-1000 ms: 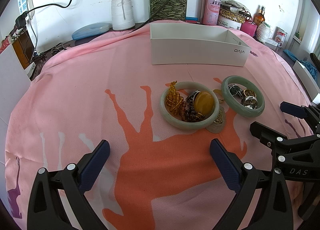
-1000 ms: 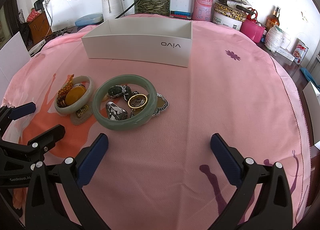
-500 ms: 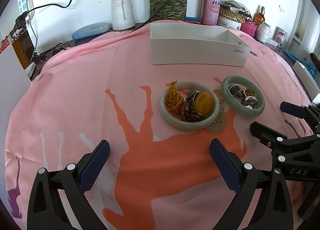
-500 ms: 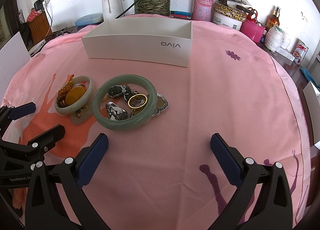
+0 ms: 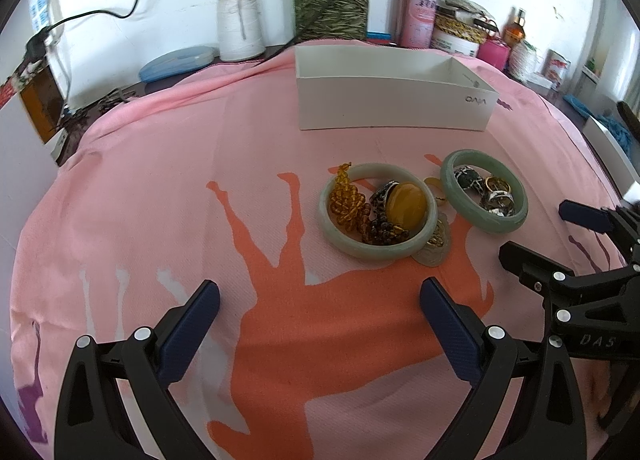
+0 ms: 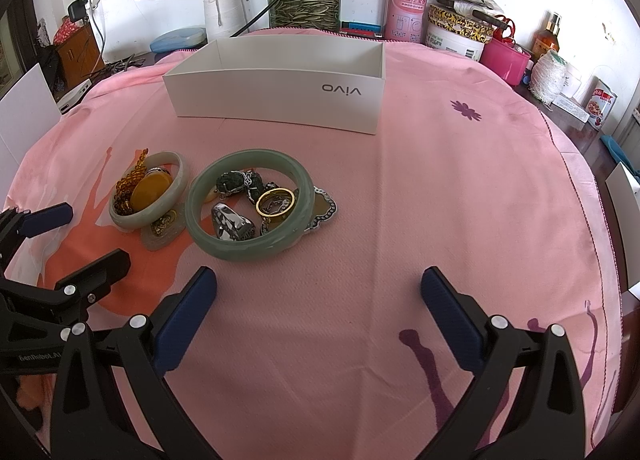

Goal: Organize jewelry
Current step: 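Grasp the amber-filled jade bangle with left gripper while right grasps the larger green bangle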

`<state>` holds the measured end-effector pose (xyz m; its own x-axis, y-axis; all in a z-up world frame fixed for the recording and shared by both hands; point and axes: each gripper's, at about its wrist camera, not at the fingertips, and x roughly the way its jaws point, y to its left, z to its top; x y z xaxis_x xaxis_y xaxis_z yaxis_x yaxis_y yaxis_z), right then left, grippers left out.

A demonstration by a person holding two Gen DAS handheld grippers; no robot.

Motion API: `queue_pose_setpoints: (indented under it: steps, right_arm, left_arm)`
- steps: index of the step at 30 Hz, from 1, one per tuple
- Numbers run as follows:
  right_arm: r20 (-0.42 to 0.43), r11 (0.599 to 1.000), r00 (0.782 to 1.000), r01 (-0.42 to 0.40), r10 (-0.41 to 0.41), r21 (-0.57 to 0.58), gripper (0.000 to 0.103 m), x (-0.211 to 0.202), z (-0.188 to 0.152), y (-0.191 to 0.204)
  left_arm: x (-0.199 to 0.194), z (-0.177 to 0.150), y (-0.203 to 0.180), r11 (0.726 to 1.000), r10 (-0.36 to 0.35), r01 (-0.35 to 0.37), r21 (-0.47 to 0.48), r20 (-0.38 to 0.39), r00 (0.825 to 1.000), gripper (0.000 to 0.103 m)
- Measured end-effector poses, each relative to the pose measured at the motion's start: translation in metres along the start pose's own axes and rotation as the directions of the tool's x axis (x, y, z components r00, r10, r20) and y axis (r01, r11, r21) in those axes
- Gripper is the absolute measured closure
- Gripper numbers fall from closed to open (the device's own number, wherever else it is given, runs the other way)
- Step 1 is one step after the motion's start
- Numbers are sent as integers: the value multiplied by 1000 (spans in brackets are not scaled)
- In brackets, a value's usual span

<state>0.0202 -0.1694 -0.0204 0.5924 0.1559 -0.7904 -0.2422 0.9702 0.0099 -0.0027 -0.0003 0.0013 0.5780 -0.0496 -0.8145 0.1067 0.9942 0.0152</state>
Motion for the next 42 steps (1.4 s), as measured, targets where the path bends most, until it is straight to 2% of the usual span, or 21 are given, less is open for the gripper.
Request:
queue_pose_setpoints:
  steps: [3,5,8,13,15,17,19,22,23,24,25,29,33,36,39,42]
  right_arm:
    - [-15,1000,1000,-19,19,-24,6,1,1,2]
    - [-22,999,999,-29,29,-27,6,3,6,-2]
    - [22,998,998,-56,55,40,6,-6,8,-14]
    - [112,992,991,-80,69,98,6,-27,14,-30]
    - [116,990,990,-89,77,107,6,-28,15,-33]
    - [109,990,991,-91,79,111,6,-26,15,-35]
    - [96,990,992,-93,83,109,6,-24,15,-35]
    - [91,992,993,-85,76,92,6,-22,14,-32]
    - [90,993,993,-79,72,85,6,-22,14,-30]
    - [90,994,994,-73,66,78,6,-21,13,-29]
    - [91,996,994,-64,57,70,6,-21,13,-28]
    - [97,999,995,-37,34,27,6,-19,11,-22]
    - [108,998,993,-45,49,-40,6,-17,9,-9]
    - [87,993,994,-57,66,-104,6,-12,11,6]
    - [34,987,998,-43,49,-153,6,-3,23,22]
    - [28,980,999,-35,41,-194,6,5,35,32]
  left_arm:
    - [3,4,6,999,-33,34,42,-29,999,5]
    - [1,4,11,1000,-20,20,16,-18,1000,5]
    - [-6,6,10,999,-36,35,18,23,999,5]
    - [-15,11,-16,989,2,-21,150,127,992,5]
    - [-8,16,-27,982,8,-30,186,119,993,5]
    - [4,22,-32,980,-16,0,199,78,997,5]
    - [8,26,-27,983,-31,19,180,63,998,7]
    - [11,29,-14,988,-74,67,136,50,996,17]
    - [12,30,-9,987,-115,110,121,35,993,22]
    - [13,31,-5,983,-158,155,101,21,987,33]
    - [13,32,-3,980,-180,178,89,16,984,36]
    - [10,30,-1,982,-173,170,86,23,985,36]
    - [7,31,4,982,-178,175,69,32,984,36]
    - [8,32,10,982,-182,180,55,30,983,36]
    - [12,33,11,982,-183,182,51,14,983,36]
    - [13,33,10,985,-162,161,61,16,987,37]
